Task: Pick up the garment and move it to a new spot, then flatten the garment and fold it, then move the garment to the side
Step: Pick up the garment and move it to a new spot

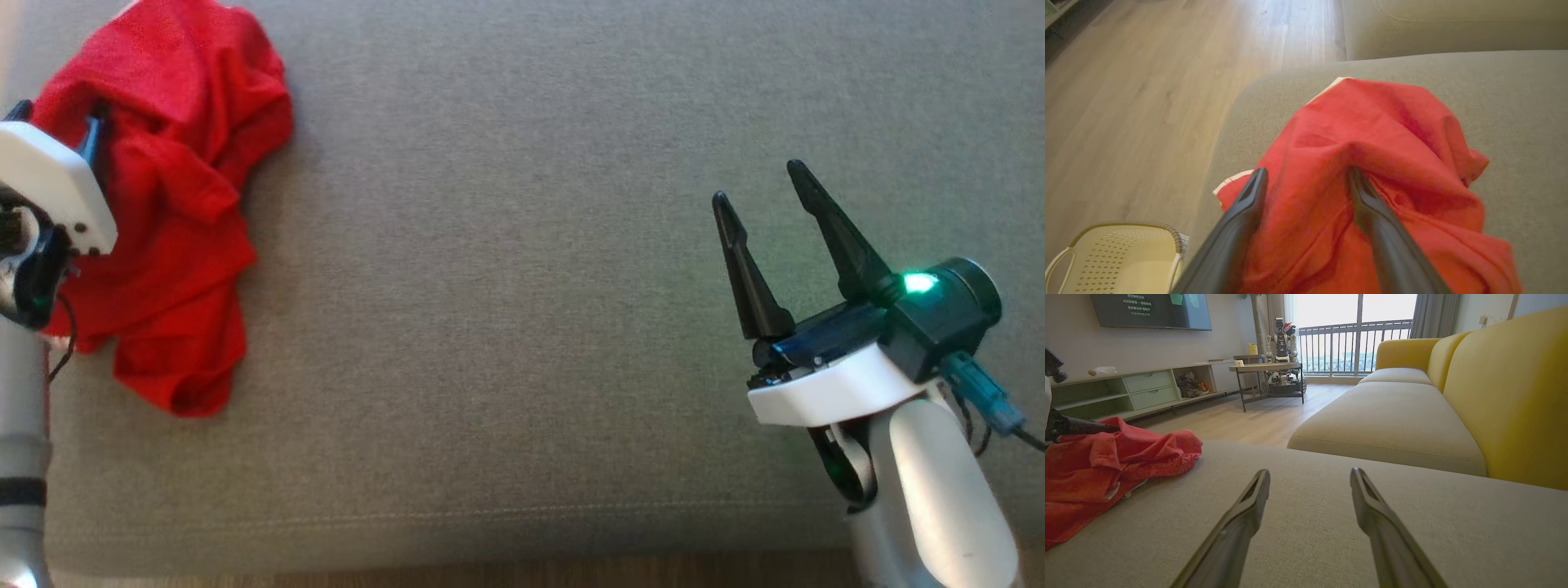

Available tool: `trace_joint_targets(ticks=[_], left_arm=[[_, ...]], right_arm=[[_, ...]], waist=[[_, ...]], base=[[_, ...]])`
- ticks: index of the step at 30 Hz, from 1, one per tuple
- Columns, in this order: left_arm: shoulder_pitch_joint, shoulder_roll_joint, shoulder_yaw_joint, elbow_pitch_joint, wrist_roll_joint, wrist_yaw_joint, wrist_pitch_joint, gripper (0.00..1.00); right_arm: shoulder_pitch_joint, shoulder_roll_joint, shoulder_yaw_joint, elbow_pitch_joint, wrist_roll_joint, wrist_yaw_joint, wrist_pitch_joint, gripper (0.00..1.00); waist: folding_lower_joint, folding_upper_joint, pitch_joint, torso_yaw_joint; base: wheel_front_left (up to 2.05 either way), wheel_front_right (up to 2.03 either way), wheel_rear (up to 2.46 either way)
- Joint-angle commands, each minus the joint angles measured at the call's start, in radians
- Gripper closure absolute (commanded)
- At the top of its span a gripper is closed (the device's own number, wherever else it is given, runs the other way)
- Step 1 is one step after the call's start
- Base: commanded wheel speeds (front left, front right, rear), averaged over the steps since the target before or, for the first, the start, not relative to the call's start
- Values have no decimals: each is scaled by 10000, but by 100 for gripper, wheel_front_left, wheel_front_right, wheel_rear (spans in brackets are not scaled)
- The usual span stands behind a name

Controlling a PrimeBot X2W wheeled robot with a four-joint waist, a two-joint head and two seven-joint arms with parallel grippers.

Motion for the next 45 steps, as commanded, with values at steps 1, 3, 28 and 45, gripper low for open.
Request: trace_joint_targets(ticks=[1,3,28,45], left_arm=[[-529,626,252,-29,-81,-30,98,0],[-659,676,183,329,-76,-33,189,0],[-1072,462,-322,972,-696,-56,-2640,100],[38,-841,-429,-3234,-1744,201,-2968,100]], right_arm=[[-239,20,230,-389,-57,-2,48,0],[-219,20,231,-393,-77,-2,47,0],[165,20,182,248,176,-2,-111,0],[533,20,226,748,621,-2,-215,0]], waist=[[-1,0,170,-198],[-1,0,220,-259],[-1,0,-1244,324],[-1,0,-2819,210]], base=[[0,0,0],[0,0,0],[0,0,0],[0,0,0]])
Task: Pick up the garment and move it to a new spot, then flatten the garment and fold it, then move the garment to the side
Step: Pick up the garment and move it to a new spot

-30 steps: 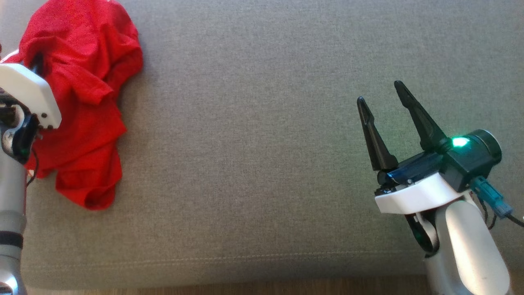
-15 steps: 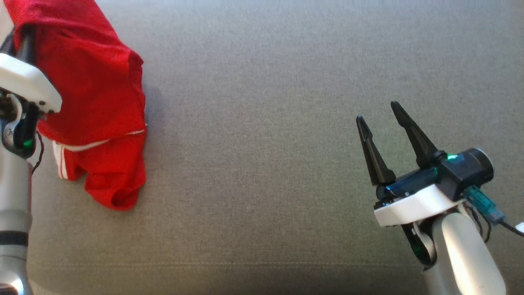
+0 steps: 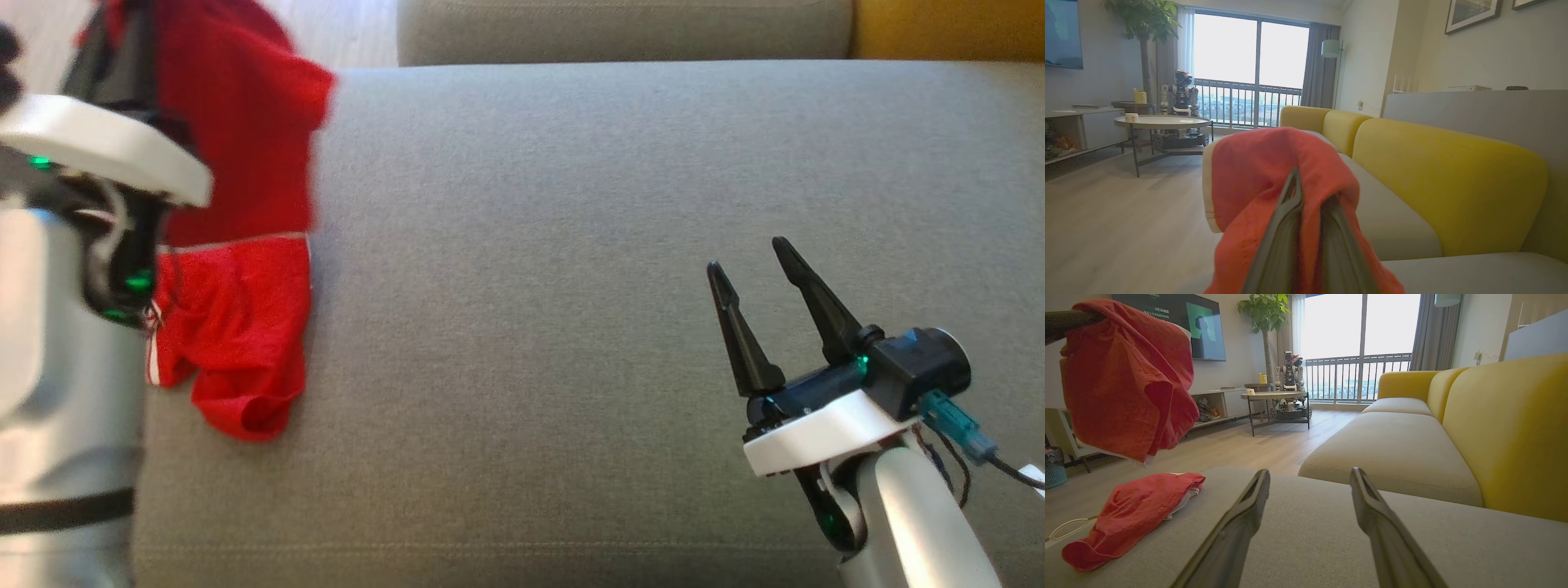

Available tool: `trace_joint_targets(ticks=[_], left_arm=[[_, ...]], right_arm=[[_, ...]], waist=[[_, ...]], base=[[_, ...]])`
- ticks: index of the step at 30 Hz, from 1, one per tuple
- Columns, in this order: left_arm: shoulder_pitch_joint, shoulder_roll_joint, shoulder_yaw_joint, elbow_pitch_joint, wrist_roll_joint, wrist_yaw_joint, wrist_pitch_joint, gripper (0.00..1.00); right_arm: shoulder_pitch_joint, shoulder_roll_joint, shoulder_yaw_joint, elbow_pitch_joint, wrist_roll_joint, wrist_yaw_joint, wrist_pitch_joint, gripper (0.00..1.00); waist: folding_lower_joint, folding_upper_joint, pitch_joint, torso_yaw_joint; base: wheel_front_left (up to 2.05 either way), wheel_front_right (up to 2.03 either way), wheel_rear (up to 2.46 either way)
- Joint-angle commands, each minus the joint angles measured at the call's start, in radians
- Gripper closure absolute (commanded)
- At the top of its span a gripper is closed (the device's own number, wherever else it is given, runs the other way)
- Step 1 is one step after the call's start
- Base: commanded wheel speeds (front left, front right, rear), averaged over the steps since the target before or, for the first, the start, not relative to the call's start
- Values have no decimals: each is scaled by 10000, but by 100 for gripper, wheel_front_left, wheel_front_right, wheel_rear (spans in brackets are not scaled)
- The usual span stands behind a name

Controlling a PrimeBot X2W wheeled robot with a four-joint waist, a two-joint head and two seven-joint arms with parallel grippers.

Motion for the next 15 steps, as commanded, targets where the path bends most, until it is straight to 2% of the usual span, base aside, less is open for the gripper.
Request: trace_joint_targets(ticks=[1,8,15], left_arm=[[-290,182,166,-588,-3,51,110,100],[-20,-1038,-918,-1962,-43,281,631,100],[-399,-1898,-1970,-1882,-93,548,555,100]], right_arm=[[-247,18,195,-289,58,-2,-108,0],[-470,18,21,-369,91,-2,-125,0],[-855,18,-342,-721,267,-2,-132,0]], waist=[[1,0,-61,-133],[1,0,42,-830],[1,0,532,-2004]], base=[[0,0,0],[0,0,0],[0,0,0]])
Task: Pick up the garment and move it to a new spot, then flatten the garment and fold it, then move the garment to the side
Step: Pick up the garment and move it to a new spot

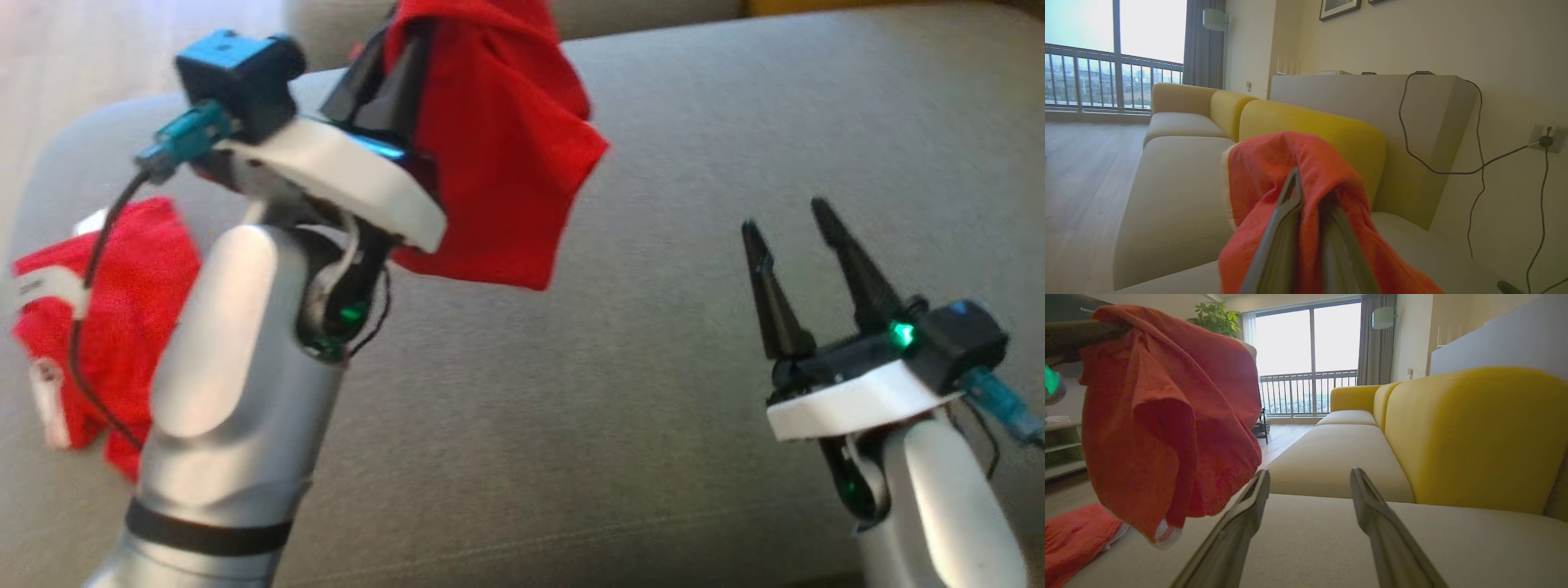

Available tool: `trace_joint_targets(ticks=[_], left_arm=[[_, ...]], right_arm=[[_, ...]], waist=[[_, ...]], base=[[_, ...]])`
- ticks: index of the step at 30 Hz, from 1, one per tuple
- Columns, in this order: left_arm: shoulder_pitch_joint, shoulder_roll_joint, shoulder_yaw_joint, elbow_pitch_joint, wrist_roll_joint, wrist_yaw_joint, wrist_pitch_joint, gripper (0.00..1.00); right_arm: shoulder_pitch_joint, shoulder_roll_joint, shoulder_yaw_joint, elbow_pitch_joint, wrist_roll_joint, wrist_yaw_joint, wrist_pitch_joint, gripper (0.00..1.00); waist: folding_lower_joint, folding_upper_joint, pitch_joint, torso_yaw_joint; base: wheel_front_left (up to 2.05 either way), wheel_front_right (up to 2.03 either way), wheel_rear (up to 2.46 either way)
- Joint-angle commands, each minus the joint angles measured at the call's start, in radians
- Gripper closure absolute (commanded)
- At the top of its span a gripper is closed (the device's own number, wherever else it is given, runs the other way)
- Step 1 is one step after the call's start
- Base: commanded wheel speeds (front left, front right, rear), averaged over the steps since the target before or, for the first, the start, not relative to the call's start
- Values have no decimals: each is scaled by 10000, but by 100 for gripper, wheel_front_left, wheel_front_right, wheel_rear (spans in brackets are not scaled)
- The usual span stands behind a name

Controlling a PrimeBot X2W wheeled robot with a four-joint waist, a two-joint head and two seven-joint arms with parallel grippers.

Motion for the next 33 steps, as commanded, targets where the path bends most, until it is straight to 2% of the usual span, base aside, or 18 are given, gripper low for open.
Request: trace_joint_targets(ticks=[1,8,13,17,18,19,20,26,33], left_arm=[[-725,64,40,-147,-84,163,-178,100],[-845,-82,-731,925,-563,578,-879,100],[-793,-92,-1278,2764,-479,805,-1715,100],[-861,-94,-1760,4276,-343,835,-2158,100],[-910,-94,-1876,4641,-256,844,-2227,84],[-958,-95,-1984,4969,-194,844,-2287,39],[-1008,-95,-2060,5232,-174,845,-2371,0],[-1220,-96,-2453,6034,-463,742,-2726,0],[-1047,-73,-2692,6045,-524,543,-2979,0]], right_arm=[[-559,9,146,-582,59,-2,-90,0],[-796,9,47,-1179,257,-2,-91,0],[-885,9,-48,-1198,352,-2,-92,0],[-870,9,-147,-1185,411,-2,-92,0],[-867,9,-155,-1182,415,-2,-92,0],[-863,9,-158,-1180,418,-2,-92,0],[-859,9,-161,-1174,417,-2,-92,0],[-795,9,-146,-1060,314,-2,-93,0],[-566,9,-170,-892,163,-2,-93,0]], waist=[[1,0,391,-791],[1,0,836,-1898],[1,0,1200,-2647],[1,0,1371,-2879],[1,0,1395,-2899],[1,0,1411,-2906],[1,0,1423,-2900],[1,0,1193,-2474],[1,0,532,-1584]], base=[[0,0,0],[0,0,0],[0,0,0],[0,0,0],[0,0,0],[0,0,0],[0,0,0],[0,0,0],[0,0,0]])
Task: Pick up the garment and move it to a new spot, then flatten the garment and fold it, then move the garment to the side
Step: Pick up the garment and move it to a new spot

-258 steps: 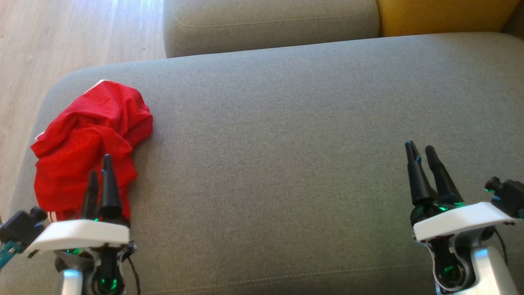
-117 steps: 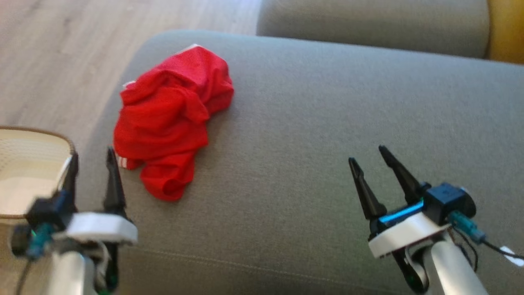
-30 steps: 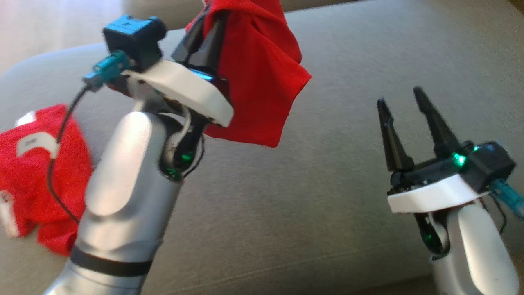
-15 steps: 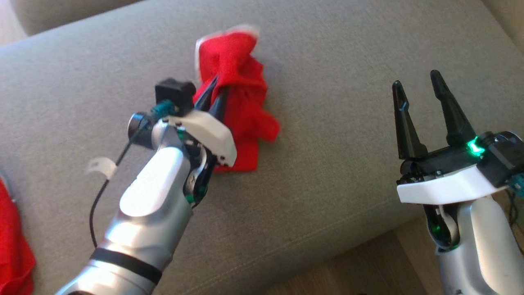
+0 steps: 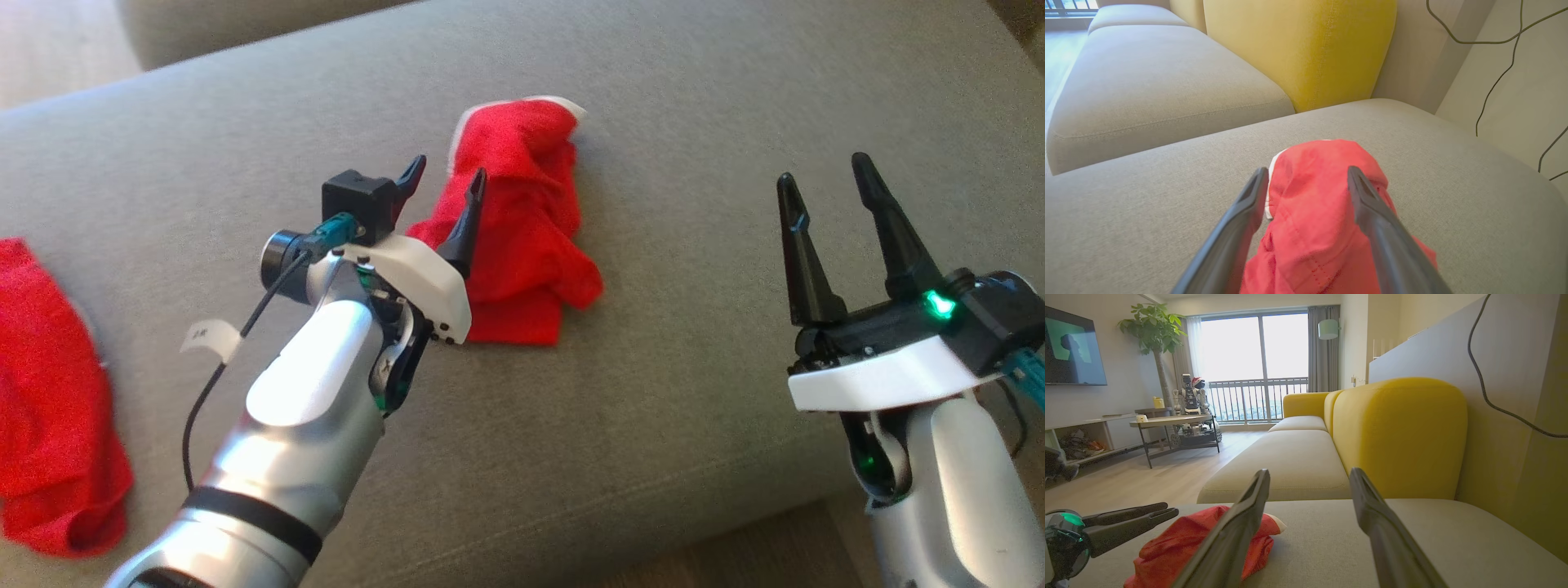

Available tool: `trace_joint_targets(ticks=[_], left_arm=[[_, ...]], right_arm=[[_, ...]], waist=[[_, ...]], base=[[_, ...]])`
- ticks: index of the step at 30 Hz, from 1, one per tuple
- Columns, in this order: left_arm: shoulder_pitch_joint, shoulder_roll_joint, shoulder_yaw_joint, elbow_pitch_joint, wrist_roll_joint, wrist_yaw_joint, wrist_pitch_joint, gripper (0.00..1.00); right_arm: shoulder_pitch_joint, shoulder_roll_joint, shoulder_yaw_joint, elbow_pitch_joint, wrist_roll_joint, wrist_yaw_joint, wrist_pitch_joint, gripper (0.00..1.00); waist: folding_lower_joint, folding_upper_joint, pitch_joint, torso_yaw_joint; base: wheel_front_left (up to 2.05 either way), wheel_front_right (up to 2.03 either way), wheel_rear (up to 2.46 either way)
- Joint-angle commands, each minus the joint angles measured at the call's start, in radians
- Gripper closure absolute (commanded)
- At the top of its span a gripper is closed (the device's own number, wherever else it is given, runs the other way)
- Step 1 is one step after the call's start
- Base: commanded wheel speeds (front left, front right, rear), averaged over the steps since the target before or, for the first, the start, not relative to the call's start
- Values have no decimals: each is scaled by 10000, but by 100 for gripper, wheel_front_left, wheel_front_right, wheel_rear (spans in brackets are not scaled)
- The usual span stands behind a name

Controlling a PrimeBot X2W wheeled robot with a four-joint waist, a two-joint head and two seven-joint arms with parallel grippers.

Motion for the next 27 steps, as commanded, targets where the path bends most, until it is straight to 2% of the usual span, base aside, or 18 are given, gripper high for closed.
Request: trace_joint_targets(ticks=[1,6,13,14,18,23,27], left_arm=[[-220,201,206,-391,-24,-34,-114,0],[253,648,433,-1149,-72,72,-190,0],[1784,1685,1504,-3657,168,876,-247,0],[1784,1685,1504,-3657,168,876,-247,0],[3175,2112,2199,-5379,617,1254,-249,0],[4848,2116,2808,-6744,1271,1372,-251,0],[5797,1671,3183,-7219,1703,1281,-251,0]], right_arm=[[-88,11,210,-281,-103,-2,-64,0],[128,11,248,-197,-231,-2,-64,0],[664,11,208,-59,-418,-2,-51,0],[664,11,208,-59,-418,-2,-51,0],[1070,11,147,53,-534,-2,-32,0],[1503,11,91,100,-483,-2,-38,0],[1769,11,11,130,-475,-2,-45,0]], waist=[[0,0,-397,475],[0,0,-811,1101],[0,0,-1444,1940],[0,0,-1444,1940],[0,0,-1658,2292],[0,0,-1822,2550],[0,0,-1919,2649]], base=[[0,0,0],[0,0,0],[0,0,0],[0,0,0],[0,0,0],[0,0,0],[0,0,0]])
